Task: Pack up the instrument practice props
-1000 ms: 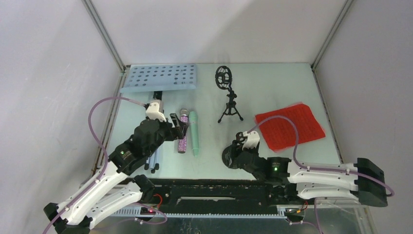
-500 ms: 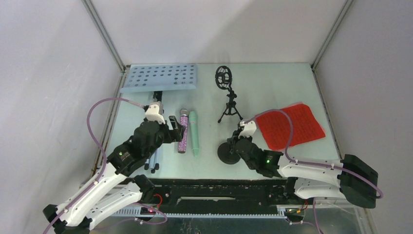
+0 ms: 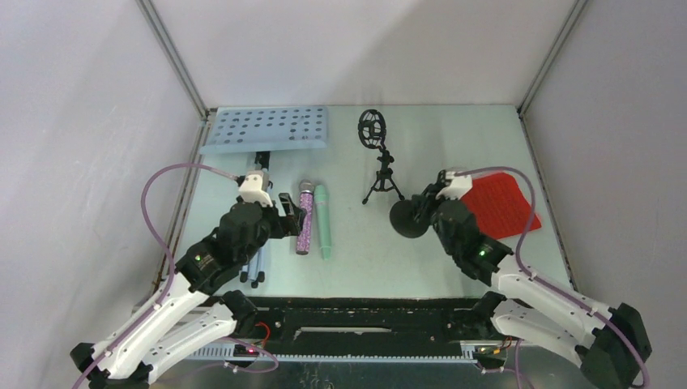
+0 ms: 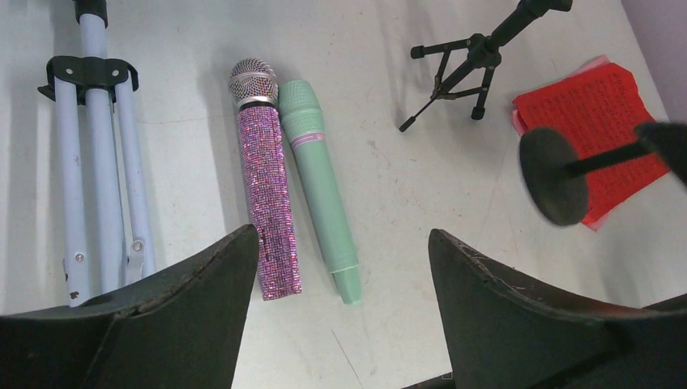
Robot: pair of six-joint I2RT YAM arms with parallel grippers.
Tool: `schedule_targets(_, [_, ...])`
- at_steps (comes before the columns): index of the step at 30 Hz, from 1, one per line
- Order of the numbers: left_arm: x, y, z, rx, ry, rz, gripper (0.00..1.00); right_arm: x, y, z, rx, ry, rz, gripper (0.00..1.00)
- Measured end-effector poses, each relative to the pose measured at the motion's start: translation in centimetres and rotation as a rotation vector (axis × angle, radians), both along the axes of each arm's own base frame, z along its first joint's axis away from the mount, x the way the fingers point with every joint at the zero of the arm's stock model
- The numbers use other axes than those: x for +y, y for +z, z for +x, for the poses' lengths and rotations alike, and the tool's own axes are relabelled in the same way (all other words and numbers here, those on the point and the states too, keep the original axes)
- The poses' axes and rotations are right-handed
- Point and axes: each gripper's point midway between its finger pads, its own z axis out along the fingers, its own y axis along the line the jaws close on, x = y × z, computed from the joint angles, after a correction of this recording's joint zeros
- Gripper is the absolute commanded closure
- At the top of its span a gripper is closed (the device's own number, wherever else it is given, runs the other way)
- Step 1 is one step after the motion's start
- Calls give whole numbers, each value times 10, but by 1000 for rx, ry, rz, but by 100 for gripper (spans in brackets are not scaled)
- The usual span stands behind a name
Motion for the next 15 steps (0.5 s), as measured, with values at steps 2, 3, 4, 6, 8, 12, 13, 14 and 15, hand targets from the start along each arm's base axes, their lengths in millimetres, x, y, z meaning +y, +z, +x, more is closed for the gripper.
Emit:
schedule_targets(2, [0,0,0,-1,0,0,17,-19,15,15,-25,-58,0,100])
schedule_targets(3, [0,1,0,-2,0,-1,17,-27,21,22,-31,-79,1,100])
schedule_targets(4, [0,1,0,-3,-1,-1,17,-35,27,31,-35,-100,1,100])
schedule_targets(6, [1,1,-1,-5,-1,-1,16,-48,33,49,-30,-131,1,100])
schedule_targets(8, [2,3,-2,-12,-3,-2,17,-57,34,69,-17,-146,-5,100])
schedule_targets(12, [3,7,-3,-27,-5,-14,17,-62,23,104,18,-138,-50,100])
schedule_targets(13, [3,8,-4,-29,-5,-16,16,-60,20,113,27,-127,-64,100])
schedule_targets(14, [4,8,-4,-30,-5,-16,17,-57,16,121,35,-115,-75,100])
schedule_targets(15, [4,9,-4,-32,-5,-18,17,-55,13,130,42,-101,-84,100])
